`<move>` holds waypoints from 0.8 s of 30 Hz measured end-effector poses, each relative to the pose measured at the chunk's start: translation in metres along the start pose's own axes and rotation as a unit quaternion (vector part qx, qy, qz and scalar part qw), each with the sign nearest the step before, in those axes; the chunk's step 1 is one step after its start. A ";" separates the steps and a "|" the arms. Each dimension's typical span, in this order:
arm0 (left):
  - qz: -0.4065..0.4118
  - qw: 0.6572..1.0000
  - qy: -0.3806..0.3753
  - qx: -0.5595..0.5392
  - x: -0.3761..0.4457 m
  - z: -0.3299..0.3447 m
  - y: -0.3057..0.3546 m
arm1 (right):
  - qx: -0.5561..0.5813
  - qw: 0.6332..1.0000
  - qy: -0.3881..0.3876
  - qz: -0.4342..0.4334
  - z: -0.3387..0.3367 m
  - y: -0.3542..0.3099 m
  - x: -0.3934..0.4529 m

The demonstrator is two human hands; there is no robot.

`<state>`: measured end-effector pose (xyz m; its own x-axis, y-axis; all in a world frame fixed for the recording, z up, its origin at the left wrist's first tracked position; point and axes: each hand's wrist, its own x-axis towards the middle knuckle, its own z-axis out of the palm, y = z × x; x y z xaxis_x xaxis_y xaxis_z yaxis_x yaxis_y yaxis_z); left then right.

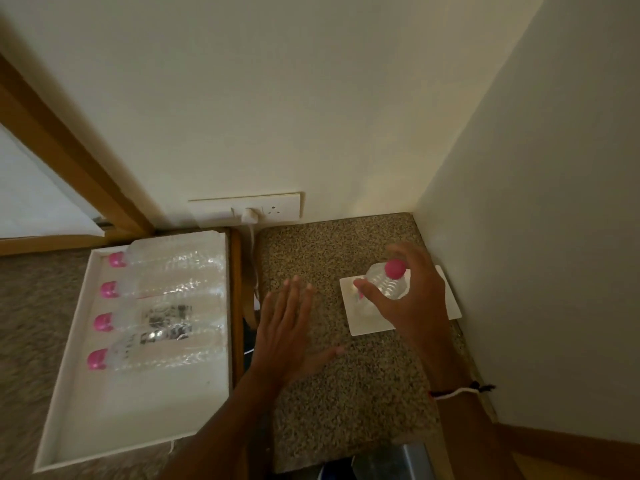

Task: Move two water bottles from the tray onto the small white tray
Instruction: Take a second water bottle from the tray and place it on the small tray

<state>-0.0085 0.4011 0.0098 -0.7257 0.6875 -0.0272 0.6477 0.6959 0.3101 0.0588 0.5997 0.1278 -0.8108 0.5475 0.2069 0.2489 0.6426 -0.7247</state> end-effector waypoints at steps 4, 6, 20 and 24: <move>0.031 0.999 0.031 0.002 -0.025 -0.030 -0.022 | -0.032 0.998 0.013 -0.043 0.009 -0.036 -0.014; 0.030 0.999 0.045 0.007 -0.047 -0.049 -0.046 | -0.028 0.998 0.008 -0.053 0.023 -0.064 -0.024; -0.113 0.992 0.056 0.031 -0.217 -0.109 -0.241 | -0.036 0.963 -0.221 -0.152 0.188 -0.207 -0.119; -0.140 0.989 0.017 0.036 -0.260 -0.095 -0.278 | -0.077 0.931 -0.289 -0.210 0.252 -0.227 -0.149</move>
<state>-0.0220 0.0095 0.0207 -0.8856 0.4590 -0.0707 0.4340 0.8721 0.2258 -0.0105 0.2378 0.0959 -0.9922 -0.1211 0.0293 -0.1173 0.8283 -0.5478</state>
